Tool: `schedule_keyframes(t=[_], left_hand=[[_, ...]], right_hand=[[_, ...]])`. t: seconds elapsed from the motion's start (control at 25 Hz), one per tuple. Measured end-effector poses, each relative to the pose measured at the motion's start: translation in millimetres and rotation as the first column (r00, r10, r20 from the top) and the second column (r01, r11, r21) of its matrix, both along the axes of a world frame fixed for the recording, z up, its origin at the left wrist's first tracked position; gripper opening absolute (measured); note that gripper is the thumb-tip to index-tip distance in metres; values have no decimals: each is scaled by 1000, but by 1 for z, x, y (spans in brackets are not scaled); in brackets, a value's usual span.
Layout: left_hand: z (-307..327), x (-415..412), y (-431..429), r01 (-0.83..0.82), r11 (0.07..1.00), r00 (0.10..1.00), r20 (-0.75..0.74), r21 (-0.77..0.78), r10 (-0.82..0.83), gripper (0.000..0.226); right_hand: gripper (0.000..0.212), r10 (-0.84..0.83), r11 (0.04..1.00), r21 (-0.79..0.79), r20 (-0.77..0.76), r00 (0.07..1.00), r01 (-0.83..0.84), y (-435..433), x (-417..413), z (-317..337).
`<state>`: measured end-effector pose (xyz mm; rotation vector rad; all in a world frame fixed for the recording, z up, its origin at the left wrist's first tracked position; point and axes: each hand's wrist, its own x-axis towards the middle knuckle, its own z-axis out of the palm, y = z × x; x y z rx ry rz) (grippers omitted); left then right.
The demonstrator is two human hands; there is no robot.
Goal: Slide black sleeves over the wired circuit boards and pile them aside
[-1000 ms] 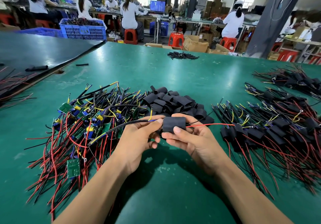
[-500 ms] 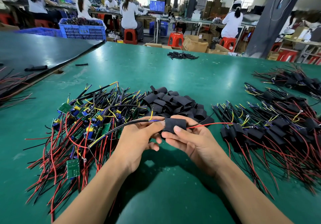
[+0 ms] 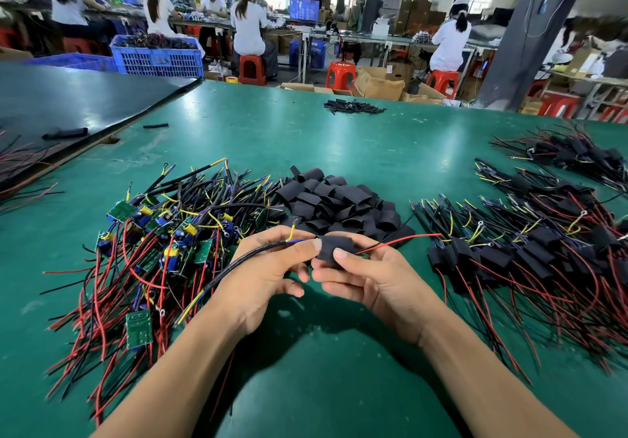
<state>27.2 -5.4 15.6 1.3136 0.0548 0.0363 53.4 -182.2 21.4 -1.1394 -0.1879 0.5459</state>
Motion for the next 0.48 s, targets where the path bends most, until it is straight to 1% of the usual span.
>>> schedule_keyframes(t=[0.12, 0.24, 0.32, 0.4, 0.48], left_hand=[[0, -1, -2, 1, 1000, 999, -32, -27, -1, 27], [2, 0, -4, 8, 999, 997, -71, -44, -11, 14], [2, 0, -4, 5, 999, 998, -67, -47, -8, 19], [3, -1, -5, -14, 998, 998, -63, -65, 10, 21], [4, -1, -6, -10, 997, 998, -60, -81, 5, 19]], right_hand=[[33, 5, 1000, -13, 10, 1000, -5, 0, 0, -2], [37, 13, 998, -56, 48, 999, -10, 0, 1, -2], [45, 10, 997, -83, 77, 997, -4, 3, 1, -4], [52, -23, 998, -64, 94, 995, 29, 4, 2, -4], [52, -54, 999, 1, 104, 993, 54, 4, 3, -3]])
